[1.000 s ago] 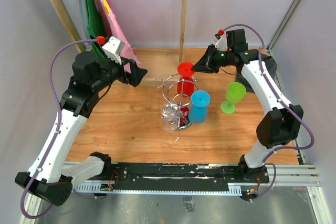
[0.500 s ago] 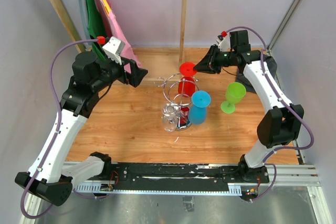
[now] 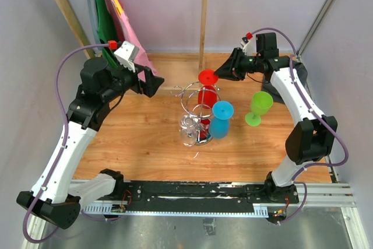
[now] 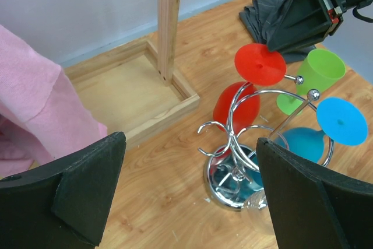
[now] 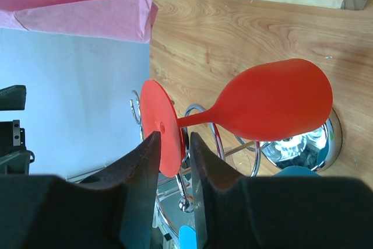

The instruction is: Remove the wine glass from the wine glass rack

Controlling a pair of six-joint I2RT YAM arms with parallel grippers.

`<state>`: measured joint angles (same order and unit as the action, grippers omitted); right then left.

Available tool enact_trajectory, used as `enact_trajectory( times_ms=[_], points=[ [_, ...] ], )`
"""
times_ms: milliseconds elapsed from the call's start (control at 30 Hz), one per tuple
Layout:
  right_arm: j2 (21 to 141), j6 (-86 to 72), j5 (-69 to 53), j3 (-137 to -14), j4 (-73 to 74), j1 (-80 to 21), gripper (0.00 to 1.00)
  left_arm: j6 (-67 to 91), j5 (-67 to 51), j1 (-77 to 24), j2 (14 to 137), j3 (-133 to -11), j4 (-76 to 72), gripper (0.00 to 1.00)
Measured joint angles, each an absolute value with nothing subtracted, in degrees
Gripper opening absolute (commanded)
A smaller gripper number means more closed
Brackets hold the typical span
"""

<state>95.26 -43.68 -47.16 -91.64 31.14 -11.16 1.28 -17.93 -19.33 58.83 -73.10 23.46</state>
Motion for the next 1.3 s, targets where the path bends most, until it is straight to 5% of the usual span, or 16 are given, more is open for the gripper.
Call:
enact_trajectory(
  times_ms=[867, 1300],
  points=[
    [97.36, -46.72, -50.09, -91.7, 28.36, -10.5, 0.05, 0.27, -18.9, -19.33, 59.09, -73.1, 24.21, 0.99],
    [97.36, -48.1, -51.68, -91.02, 26.44, -9.61, 0.3, 0.25, -19.81, -19.33, 59.53, -73.1, 24.32, 0.99]
  ],
)
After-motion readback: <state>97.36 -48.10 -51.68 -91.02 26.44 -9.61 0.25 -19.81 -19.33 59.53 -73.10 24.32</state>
